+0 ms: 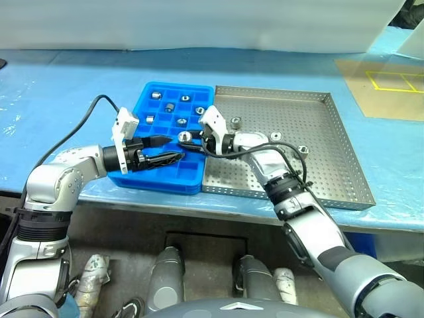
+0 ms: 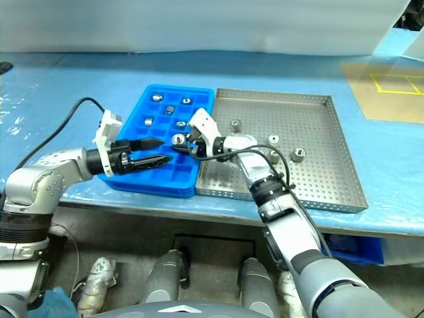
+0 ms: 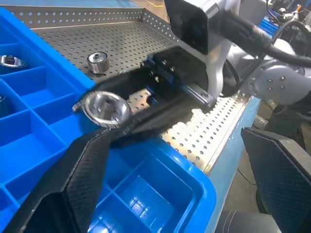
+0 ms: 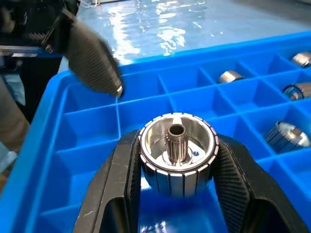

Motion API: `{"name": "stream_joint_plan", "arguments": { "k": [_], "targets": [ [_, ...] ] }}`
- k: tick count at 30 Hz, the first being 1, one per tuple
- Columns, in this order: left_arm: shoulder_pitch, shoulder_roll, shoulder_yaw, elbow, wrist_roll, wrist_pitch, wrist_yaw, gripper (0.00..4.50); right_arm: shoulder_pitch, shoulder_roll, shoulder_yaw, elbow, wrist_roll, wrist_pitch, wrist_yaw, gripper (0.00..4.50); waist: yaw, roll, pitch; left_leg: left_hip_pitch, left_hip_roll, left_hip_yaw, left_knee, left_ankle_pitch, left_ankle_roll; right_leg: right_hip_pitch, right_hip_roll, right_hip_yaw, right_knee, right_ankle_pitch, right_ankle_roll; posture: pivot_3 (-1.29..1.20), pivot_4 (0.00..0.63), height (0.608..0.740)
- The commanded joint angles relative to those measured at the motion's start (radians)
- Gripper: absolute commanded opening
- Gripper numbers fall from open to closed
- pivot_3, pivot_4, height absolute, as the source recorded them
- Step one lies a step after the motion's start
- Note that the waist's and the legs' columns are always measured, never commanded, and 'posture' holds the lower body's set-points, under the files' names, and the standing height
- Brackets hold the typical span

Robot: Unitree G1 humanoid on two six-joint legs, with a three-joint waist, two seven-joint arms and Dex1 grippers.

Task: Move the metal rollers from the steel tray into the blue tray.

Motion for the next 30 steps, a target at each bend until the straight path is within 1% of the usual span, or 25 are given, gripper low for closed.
{"name": "stream_joint_plan", "arguments": {
  "k": [1,6,11,17,30],
  "targets": [
    [0.006,0.020,0.031,-0.043,-0.012,-0.006,-0.002,4.50,-0.080,0.026,-0.024,0.144,-0.020,-0.112,-0.007,1.69,0.000,0.000,0.000,0.000,0.000,0.000,0.000,0.000,0.000,0.000,0.000,0.000,0.000,0.000,0.000,0.04,0.150,0.740],
    [0.007,0.031,0.041,-0.060,-0.022,0.009,0.003,4.50,-0.143,0.035,-0.048,0.324,-0.043,-0.203,-0.019,1.69,0.002,0.000,0.000,-0.002,0.001,0.000,0.000,0.000,0.000,-0.001,0.000,-0.002,0.000,-0.001,-0.002,0.04,0.150,0.740],
    [0.011,0.046,0.049,-0.074,-0.031,0.026,0.003,4.50,-0.166,0.024,-0.073,0.400,-0.059,-0.254,-0.020,1.69,0.001,0.000,0.000,-0.001,0.002,0.000,0.001,0.000,0.000,-0.001,0.000,-0.002,0.002,-0.002,-0.003,0.04,0.150,0.740],
    [0.005,0.046,0.042,-0.079,-0.034,0.036,0.006,4.50,-0.189,0.019,-0.099,0.425,-0.063,-0.269,-0.014,1.69,0.001,0.000,0.000,-0.001,0.004,0.000,0.002,0.000,0.000,-0.001,0.001,-0.003,0.004,-0.002,-0.003,0.02,0.150,0.740],
    [-0.013,0.032,0.026,-0.080,-0.035,0.041,0.010,4.50,-0.161,0.029,-0.101,0.427,-0.090,-0.286,-0.008,1.69,0.001,0.000,0.000,-0.002,0.008,0.000,0.003,0.000,0.000,-0.001,0.004,-0.003,0.005,-0.004,-0.006,0.01,0.150,0.740]
  ]
}}
